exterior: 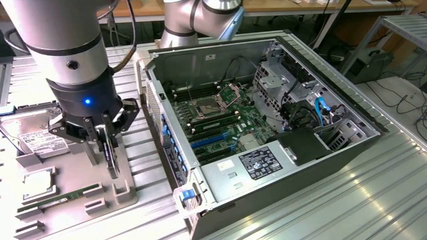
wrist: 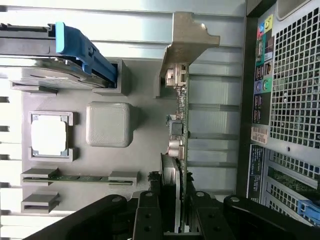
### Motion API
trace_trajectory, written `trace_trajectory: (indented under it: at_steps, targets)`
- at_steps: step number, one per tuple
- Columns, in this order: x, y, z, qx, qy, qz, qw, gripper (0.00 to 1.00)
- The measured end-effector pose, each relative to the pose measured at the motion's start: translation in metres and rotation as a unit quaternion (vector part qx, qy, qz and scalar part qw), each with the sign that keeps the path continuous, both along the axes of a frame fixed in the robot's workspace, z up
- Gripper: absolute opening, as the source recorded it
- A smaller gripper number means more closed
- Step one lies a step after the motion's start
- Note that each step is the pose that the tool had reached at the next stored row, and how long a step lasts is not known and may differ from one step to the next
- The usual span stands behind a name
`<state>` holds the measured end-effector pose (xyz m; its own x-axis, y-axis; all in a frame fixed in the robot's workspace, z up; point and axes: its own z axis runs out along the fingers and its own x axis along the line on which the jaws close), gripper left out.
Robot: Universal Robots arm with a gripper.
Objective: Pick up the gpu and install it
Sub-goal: 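Pick up the gpu and move the gpu toward the slot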
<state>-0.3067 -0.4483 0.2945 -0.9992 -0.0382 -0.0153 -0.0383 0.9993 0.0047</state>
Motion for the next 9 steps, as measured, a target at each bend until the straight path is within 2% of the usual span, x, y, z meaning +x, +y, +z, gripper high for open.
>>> trace_trajectory:
  at_steps: [1, 2, 4, 6, 9]
  targets:
    - [0.0, 0.0, 0.0039, -0.0001, 0.0, 0.0, 1.0, 0.27]
    - [0.0, 0.0, 0.0137, -0.0001, 0.0, 0.0, 1.0, 0.27]
    - [0.0, 0.0, 0.0268, -0.0001, 0.0, 0.0, 1.0, 0.27]
    - [0.0, 0.0, 0.0348, -0.0002, 0.0, 0.0, 1.0, 0.27]
    - [0.0, 0.0, 0.0391, -0.0014, 0.0001, 0.0, 1.0, 0.27]
